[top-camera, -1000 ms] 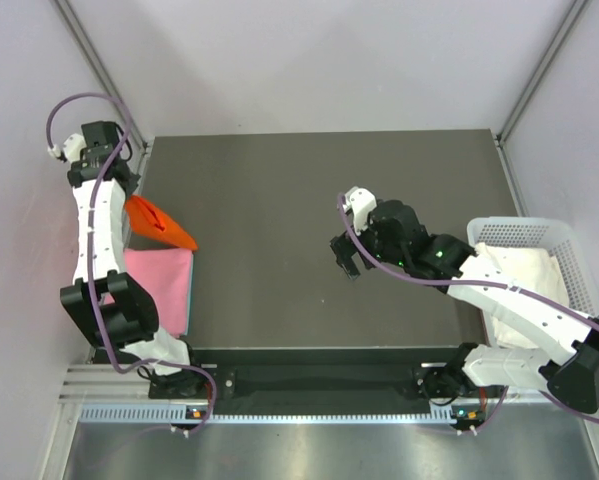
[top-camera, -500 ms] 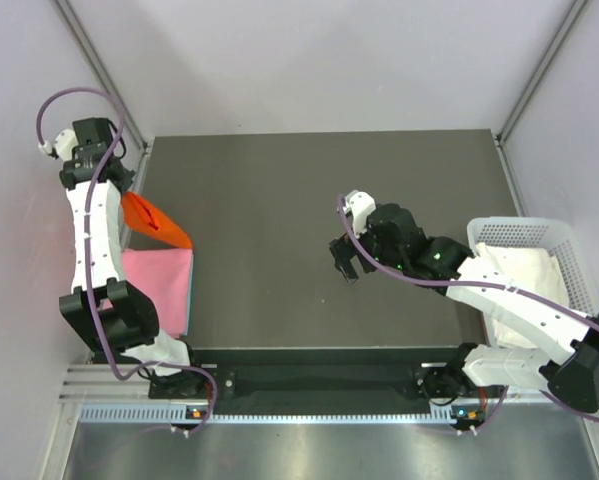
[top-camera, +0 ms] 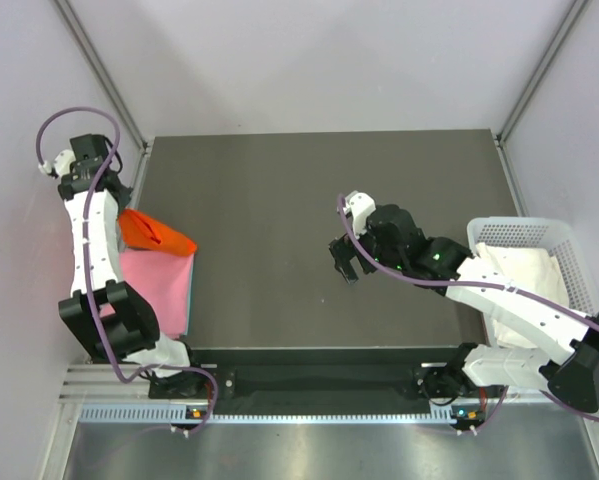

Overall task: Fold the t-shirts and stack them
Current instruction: Neatly place the folded tshirt to the corner

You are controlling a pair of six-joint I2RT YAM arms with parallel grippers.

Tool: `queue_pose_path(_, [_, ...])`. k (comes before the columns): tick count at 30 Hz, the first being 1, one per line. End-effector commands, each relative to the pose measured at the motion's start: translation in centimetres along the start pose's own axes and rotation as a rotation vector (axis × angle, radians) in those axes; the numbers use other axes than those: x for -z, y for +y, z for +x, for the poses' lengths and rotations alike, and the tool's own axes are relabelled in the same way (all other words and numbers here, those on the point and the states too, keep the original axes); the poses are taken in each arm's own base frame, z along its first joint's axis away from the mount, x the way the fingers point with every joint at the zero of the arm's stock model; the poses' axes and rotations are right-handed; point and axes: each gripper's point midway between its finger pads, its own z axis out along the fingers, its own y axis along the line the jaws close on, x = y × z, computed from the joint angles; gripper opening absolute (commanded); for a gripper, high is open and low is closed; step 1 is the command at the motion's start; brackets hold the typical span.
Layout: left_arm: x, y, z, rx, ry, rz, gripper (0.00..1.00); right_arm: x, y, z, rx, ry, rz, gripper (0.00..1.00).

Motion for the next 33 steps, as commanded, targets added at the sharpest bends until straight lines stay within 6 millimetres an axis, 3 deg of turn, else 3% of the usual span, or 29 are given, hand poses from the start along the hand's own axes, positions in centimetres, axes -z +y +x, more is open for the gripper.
queue_pose_path(1, [1.7, 0.6, -1.6, 0.019, -0.075, 0.022, 0.0, 0.1, 0.7, -0.8, -0.007, -0.035, -0.015, 1.0])
queue_pose_path(9, [1.6, 3.4, -1.1, 0.011, -0.072, -0.034, 0.0, -0.3, 0.9, -0.6, -0.003, -0.023, -0.026, 1.0])
queue_pose_path(16, [2.9, 6.0, -0.8, 0.034, -0.091, -0.089, 0.0, -0.7, 1.5, -0.4, 0.006, -0.009, -0.051, 1.0])
queue_pose_path(33, [3.3, 13.7, 4.0, 0.142, -0.07, -0.348, 0.0, -0.9, 2.7, 0.6, 0.034, 0.029, -0.109, 1.0])
